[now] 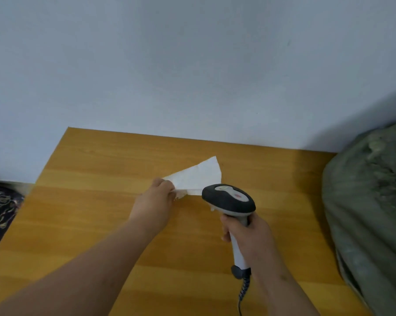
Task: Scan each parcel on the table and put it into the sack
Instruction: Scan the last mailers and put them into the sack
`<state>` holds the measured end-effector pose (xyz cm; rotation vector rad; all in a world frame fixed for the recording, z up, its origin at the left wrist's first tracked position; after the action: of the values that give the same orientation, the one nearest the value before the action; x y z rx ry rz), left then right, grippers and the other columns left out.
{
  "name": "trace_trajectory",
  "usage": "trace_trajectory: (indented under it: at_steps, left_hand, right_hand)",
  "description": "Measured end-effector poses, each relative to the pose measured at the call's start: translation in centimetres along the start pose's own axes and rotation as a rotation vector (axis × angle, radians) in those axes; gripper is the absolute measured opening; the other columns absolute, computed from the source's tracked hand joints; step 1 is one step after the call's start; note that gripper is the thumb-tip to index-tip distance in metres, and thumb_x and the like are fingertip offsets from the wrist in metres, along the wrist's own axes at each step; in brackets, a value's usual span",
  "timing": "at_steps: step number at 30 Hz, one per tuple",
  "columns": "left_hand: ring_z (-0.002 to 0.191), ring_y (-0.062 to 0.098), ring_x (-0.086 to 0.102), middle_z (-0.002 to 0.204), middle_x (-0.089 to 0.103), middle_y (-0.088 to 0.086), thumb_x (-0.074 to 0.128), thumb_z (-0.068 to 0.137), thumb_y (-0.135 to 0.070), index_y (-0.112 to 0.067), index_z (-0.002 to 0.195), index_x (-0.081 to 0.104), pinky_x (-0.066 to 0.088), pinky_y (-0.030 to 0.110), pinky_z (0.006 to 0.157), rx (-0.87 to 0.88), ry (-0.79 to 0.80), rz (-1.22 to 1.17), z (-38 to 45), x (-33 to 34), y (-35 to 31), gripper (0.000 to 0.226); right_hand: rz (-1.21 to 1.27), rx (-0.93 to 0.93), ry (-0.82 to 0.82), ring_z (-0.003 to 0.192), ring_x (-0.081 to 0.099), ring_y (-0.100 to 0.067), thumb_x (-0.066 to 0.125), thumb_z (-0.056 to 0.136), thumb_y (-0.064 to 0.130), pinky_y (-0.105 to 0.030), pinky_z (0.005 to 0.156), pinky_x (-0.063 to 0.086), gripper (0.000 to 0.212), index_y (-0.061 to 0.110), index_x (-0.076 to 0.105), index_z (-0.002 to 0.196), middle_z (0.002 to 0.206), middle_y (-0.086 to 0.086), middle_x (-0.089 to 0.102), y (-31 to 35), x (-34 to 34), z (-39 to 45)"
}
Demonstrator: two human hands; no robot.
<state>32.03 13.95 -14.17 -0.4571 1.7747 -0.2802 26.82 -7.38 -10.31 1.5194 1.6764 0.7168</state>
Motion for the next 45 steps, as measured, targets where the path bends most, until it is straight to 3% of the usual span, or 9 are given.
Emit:
trace_trajectory:
  at_steps: [6,9,12,16,23,31,41,45]
  left_hand:
    - [0.074,0.010,0.059,0.089,0.064,-0.006,0.047,0.103,-0.020,-0.026,0.103,0.055,0.039,0.028,0.053,-0.159,-0.150,-0.508,-5.4,-4.2,0.2,0.010]
    - [0.078,0.015,0.064,0.092,0.066,-0.003,0.052,0.101,-0.015,-0.026,0.110,0.057,0.050,0.033,0.061,-0.298,-0.206,-0.889,-7.9,-6.6,0.4,0.016]
    - [0.086,0.027,0.070,0.095,0.070,0.003,0.054,0.098,-0.008,-0.027,0.103,0.059,0.058,0.054,0.080,-0.300,-0.168,-1.058,-10.1,-8.5,0.3,0.020]
    - [0.084,0.028,0.072,0.086,0.074,0.001,0.055,0.094,0.000,-0.026,0.101,0.062,0.057,0.054,0.081,-0.211,-0.126,-1.100,-13.1,-10.4,-0.4,0.027]
    - [0.084,0.028,0.071,0.092,0.072,0.006,0.056,0.094,-0.001,-0.024,0.104,0.063,0.058,0.048,0.076,-0.137,-0.165,-1.117,-17.3,-11.8,-1.2,0.025]
    - [0.086,0.026,0.071,0.096,0.072,0.006,0.054,0.097,-0.002,-0.024,0.103,0.062,0.058,0.044,0.076,-0.109,-0.197,-1.137,-20.6,-11.7,-3.5,0.024]
    - [0.081,0.024,0.068,0.093,0.070,0.007,0.051,0.097,0.003,-0.018,0.108,0.061,0.054,0.036,0.068,-0.114,-0.224,-1.164,-25.1,-8.8,-9.3,0.026]
    - [0.080,0.025,0.067,0.090,0.070,0.008,0.052,0.096,0.003,-0.019,0.106,0.062,0.054,0.044,0.073,-0.115,-0.256,-1.161,-26.6,-8.1,-10.8,0.026]
  right_hand:
    - [-0.045,-0.057,-0.061,0.066,0.066,-0.011,0.068,0.091,0.027,-0.023,0.057,0.048,0.013,0.016,0.065,0.099,0.085,0.001,0.068,1.6,0.3,-5.6]
    - [0.009,-0.095,-0.084,0.063,0.065,-0.012,0.069,0.091,0.025,-0.026,0.059,0.049,0.010,0.018,0.066,0.097,0.086,0.000,0.069,2.5,0.6,-8.8]
    - [0.052,-0.136,-0.106,0.063,0.064,-0.014,0.069,0.091,0.023,-0.028,0.060,0.050,0.008,0.023,0.066,0.099,0.086,0.000,0.068,3.3,0.9,-12.2]
    - [0.025,-0.183,-0.114,0.064,0.063,-0.013,0.067,0.091,0.024,-0.034,0.065,0.052,0.004,0.023,0.067,0.095,0.083,0.000,0.066,3.8,1.4,-16.1]
    - [0.110,-0.280,-0.124,0.068,0.067,-0.016,0.068,0.087,0.029,-0.045,0.084,0.055,0.013,0.017,0.067,0.091,0.079,-0.002,0.069,4.4,1.3,-21.1]
    - [0.318,-0.327,-0.070,0.059,0.059,-0.019,0.067,0.090,0.017,-0.037,0.064,0.047,0.011,0.009,0.063,0.085,0.069,-0.008,0.063,5.1,-1.6,-24.2]
    - [0.269,-0.339,-0.055,0.056,0.057,-0.018,0.065,0.091,0.019,-0.035,0.063,0.046,0.013,0.010,0.063,0.083,0.066,-0.007,0.064,3.6,-8.3,-27.8]
    - [0.250,-0.349,-0.043,0.058,0.059,-0.019,0.066,0.091,0.018,-0.036,0.066,0.048,0.016,0.010,0.063,0.077,0.067,-0.008,0.065,3.2,-10.1,-28.9]
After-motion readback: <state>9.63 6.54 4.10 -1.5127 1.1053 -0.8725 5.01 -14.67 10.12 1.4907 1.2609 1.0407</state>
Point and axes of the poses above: each hand's wrist, its own z-axis towards the middle knuckle, its own x-axis out of the palm, y = z × x, the point moved 3 cm from there along z, towards the middle knuckle
